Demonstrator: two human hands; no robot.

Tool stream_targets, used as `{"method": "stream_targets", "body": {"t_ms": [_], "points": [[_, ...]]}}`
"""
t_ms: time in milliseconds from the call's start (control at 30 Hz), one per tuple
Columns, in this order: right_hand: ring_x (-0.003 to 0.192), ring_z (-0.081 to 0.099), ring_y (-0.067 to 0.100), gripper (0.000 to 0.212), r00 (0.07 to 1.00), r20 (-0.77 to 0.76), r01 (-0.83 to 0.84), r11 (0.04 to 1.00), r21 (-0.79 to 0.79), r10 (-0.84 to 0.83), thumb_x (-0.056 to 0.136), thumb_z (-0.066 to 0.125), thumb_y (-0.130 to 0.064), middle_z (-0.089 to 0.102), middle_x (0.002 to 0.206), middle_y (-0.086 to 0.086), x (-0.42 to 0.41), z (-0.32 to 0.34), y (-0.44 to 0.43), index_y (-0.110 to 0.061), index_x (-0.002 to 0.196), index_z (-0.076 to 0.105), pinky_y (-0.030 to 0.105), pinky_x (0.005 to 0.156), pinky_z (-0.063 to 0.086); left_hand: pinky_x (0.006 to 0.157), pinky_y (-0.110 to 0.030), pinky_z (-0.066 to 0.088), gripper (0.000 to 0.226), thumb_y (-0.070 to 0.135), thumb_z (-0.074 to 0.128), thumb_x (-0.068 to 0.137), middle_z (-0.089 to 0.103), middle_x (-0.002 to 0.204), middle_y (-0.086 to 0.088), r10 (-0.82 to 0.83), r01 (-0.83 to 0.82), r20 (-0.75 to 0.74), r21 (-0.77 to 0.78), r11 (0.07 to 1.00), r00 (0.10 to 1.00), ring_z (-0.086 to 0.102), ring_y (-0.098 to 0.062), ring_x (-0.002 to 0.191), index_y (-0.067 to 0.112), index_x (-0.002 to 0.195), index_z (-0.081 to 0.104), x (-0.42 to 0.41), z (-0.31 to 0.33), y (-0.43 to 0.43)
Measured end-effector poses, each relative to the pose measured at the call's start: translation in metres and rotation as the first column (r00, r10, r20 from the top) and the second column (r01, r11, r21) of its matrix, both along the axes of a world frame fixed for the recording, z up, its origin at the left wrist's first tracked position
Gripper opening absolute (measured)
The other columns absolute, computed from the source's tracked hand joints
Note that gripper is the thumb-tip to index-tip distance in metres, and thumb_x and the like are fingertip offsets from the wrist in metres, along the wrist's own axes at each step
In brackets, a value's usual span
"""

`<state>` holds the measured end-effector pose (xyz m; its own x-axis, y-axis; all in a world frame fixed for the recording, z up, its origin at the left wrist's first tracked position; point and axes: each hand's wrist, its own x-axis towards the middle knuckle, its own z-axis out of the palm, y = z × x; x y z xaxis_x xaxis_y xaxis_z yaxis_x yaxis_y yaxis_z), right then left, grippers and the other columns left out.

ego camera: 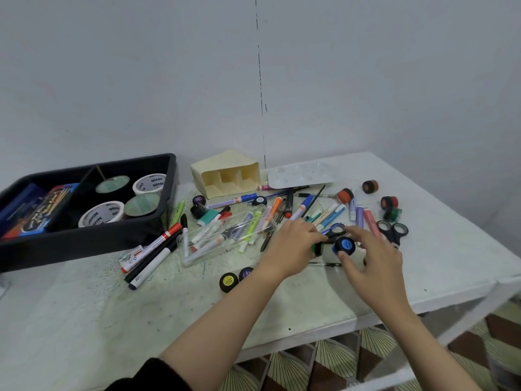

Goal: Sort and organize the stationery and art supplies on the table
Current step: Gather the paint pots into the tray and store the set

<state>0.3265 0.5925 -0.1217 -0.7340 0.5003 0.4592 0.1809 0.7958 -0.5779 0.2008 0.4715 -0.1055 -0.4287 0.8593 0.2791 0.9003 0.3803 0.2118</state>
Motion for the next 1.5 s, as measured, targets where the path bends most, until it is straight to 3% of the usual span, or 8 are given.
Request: {"method": "stream_targets", "body": {"t_ms": [167,367,533,633,800,967,1067,1500], "points": [[0.094,0.056,0.016,0.037,0.996,-0.051,-0.080,0.995,-0.051,0.077,0.081,0.067,-0.027,0.062,0.101,-0.016,0.002,0.000,-0.010,-0.028,0.117,0.058,0.038,0.083,0.037,0.106,-0.033,0.027,0.039,0.024,0.065,0.086,0.055,0.124,0.005,0.210,-0.260,0.295,0.143,0.955,0.932,0.041,-0.015,0.120,0.026,0.124,0.056,0.004,0.008,-0.025],[0.098,0.048,0.002,0.036,0.975,-0.077,-0.219,0.966,-0.138,0.211,0.079,0.058,-0.042,0.057,0.105,-0.023,-0.001,-0.007,-0.038,-0.031,0.113,0.061,0.032,0.087,0.042,0.082,-0.009,0.033,0.040,0.019,0.068,0.082,0.055,0.109,0.026,0.255,-0.435,0.510,0.273,0.858,0.822,0.047,0.008,0.097,0.041,0.113,0.055,0.023,0.009,-0.107],[0.104,0.048,-0.005,0.033,0.924,-0.094,-0.382,0.913,-0.142,0.372,0.077,0.055,-0.045,0.057,0.105,-0.028,-0.008,-0.012,-0.068,-0.043,0.109,0.057,0.031,0.089,0.041,0.079,-0.003,0.033,0.047,0.016,0.076,0.075,0.061,0.100,0.029,0.306,-0.472,0.487,0.265,0.841,0.818,0.050,0.006,0.101,0.046,0.104,0.057,0.040,-0.002,-0.164],[0.104,0.051,-0.002,0.033,0.891,-0.095,-0.455,0.877,-0.156,0.445,0.076,0.057,-0.040,0.058,0.106,-0.027,-0.011,-0.012,-0.082,-0.040,0.109,0.059,0.029,0.089,0.040,0.081,-0.003,0.032,0.049,0.017,0.080,0.071,0.052,0.111,0.035,0.327,-0.473,0.462,0.244,0.847,0.824,0.050,0.002,0.102,0.048,0.102,0.058,0.045,-0.009,-0.177],[0.104,0.051,-0.004,0.036,0.844,-0.073,-0.535,0.826,-0.177,0.531,0.073,0.059,-0.035,0.057,0.109,-0.028,-0.016,-0.012,-0.099,-0.040,0.109,0.058,0.027,0.090,0.037,0.082,-0.016,0.037,0.045,0.029,0.080,0.066,0.053,0.111,0.035,0.323,-0.454,0.436,0.239,0.859,0.840,0.050,0.003,0.099,0.050,0.100,0.060,0.047,-0.017,-0.181],[0.106,0.050,-0.005,0.035,0.823,-0.039,-0.563,0.804,-0.190,0.567,0.073,0.058,-0.036,0.056,0.113,-0.029,-0.017,-0.011,-0.104,-0.043,0.108,0.057,0.025,0.091,0.035,0.079,-0.017,0.037,0.043,0.029,0.079,0.065,0.056,0.107,0.033,0.306,-0.431,0.411,0.257,0.865,0.859,0.051,0.002,0.095,0.050,0.097,0.060,0.049,-0.019,-0.183],[0.105,0.052,-0.004,0.035,0.816,-0.041,-0.572,0.794,-0.205,0.577,0.073,0.058,-0.034,0.056,0.112,-0.028,-0.017,-0.009,-0.106,-0.042,0.107,0.057,0.024,0.091,0.037,0.078,-0.018,0.037,0.036,0.039,0.073,0.065,0.061,0.085,0.024,0.321,-0.444,0.404,0.262,0.857,0.857,0.052,0.001,0.092,0.047,0.098,0.061,0.050,-0.020,-0.182],[0.103,0.053,-0.006,0.034,0.774,0.049,-0.613,0.767,-0.188,0.631,0.073,0.059,-0.031,0.059,0.104,-0.028,-0.020,-0.005,-0.105,-0.031,0.107,0.063,0.010,0.090,0.035,0.075,-0.015,0.037,0.033,0.049,0.058,0.067,0.058,0.085,0.026,0.361,-0.453,0.340,0.247,0.857,0.868,0.049,0.001,0.091,0.033,0.095,0.064,0.050,-0.023,-0.187]]}}
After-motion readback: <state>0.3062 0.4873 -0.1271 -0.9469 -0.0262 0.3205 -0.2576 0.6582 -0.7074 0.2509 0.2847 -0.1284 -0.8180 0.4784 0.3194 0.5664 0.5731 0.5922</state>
